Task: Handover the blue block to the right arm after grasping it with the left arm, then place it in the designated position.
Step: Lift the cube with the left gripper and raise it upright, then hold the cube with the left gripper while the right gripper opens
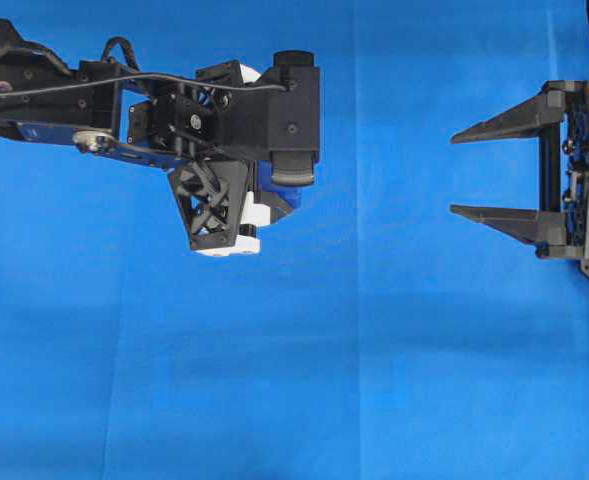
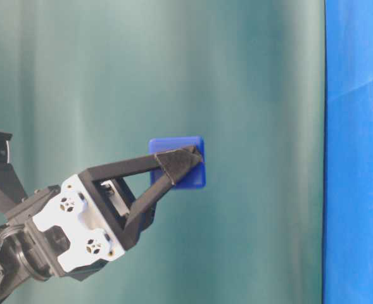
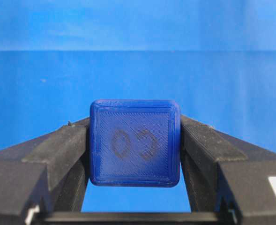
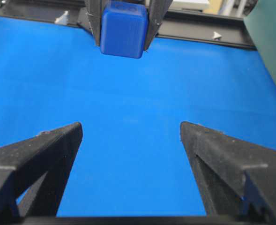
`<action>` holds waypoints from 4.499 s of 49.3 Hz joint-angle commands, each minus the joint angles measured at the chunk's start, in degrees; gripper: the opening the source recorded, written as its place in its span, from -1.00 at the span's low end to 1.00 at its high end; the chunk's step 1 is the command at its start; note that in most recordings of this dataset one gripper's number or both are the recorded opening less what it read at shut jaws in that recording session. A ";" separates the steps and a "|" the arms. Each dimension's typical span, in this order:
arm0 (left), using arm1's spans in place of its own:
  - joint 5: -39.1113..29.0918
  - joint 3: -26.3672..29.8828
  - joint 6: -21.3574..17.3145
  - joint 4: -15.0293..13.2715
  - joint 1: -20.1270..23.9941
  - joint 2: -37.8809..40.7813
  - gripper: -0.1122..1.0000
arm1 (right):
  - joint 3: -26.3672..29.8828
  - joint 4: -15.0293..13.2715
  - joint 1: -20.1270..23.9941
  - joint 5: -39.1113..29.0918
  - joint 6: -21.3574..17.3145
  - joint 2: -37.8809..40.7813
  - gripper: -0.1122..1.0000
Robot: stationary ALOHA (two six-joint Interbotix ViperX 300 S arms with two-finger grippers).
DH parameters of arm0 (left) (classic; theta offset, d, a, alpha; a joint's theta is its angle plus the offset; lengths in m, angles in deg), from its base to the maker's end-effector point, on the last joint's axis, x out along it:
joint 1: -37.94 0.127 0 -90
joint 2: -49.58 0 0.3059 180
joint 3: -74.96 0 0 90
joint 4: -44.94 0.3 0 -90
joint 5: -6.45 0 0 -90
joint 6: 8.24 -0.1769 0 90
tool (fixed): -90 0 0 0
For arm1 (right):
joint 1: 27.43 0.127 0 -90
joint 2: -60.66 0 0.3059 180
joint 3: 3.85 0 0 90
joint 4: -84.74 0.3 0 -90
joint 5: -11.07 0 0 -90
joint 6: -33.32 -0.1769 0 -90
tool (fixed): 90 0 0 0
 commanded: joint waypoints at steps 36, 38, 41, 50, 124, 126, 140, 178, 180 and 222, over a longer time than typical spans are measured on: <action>1.32 -0.09 0.00 0.18 -0.09 -2.55 0.07 | 1.58 0.09 -0.09 0.44 -0.09 0.26 0.95; 1.93 -0.62 0.00 0.18 -0.09 -2.81 0.07 | 1.41 0.09 -0.09 0.53 -0.09 0.26 0.95; 3.08 -1.32 0.00 0.18 -0.09 -3.25 0.07 | 1.49 0.09 -0.09 0.44 -0.09 0.26 0.95; 8.00 -4.92 0.09 0.18 -0.09 -5.54 0.07 | 1.58 0.09 0.00 0.53 -0.09 0.26 0.95; 60.03 -30.59 0.70 0.09 -0.09 -14.06 0.07 | 3.78 -6.06 -0.09 -2.99 5.71 -0.09 0.94; 60.03 -30.59 0.70 0.09 -0.09 -14.06 0.07 | 4.39 -7.21 -0.09 -4.04 7.21 -0.09 0.94; 60.47 -30.50 0.70 0.09 -0.09 -13.97 0.07 | 7.21 -17.40 -0.09 -7.38 22.32 -0.35 0.91; 60.73 -30.67 0.79 0.00 -0.09 -14.15 0.07 | 7.29 -35.42 -0.09 -4.39 43.95 -0.44 0.90; 60.73 -30.67 0.70 0.00 -0.09 -14.06 0.07 | 7.29 -35.42 -0.09 -4.31 43.95 -0.35 0.91; 60.73 -30.67 0.79 0.00 -0.09 -14.15 0.07 | 7.21 -35.24 -0.09 -4.66 43.95 -0.18 0.90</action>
